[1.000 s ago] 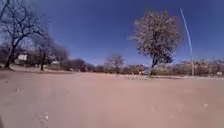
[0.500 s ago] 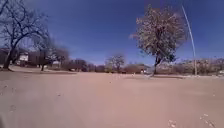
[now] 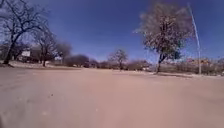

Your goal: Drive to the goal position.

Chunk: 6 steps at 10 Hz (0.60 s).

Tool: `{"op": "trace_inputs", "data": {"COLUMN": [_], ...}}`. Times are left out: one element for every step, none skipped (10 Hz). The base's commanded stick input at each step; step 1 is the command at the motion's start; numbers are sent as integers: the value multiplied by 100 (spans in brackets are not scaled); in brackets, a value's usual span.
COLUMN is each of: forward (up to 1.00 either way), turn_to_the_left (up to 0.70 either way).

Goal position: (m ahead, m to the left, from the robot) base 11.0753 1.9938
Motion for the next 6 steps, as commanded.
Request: {"op": "trace_inputs", "data": {"forward": [100, 100, 100, 100, 100, 100], "turn_to_the_left": [0, 0, 0, 0, 0, 0]}}
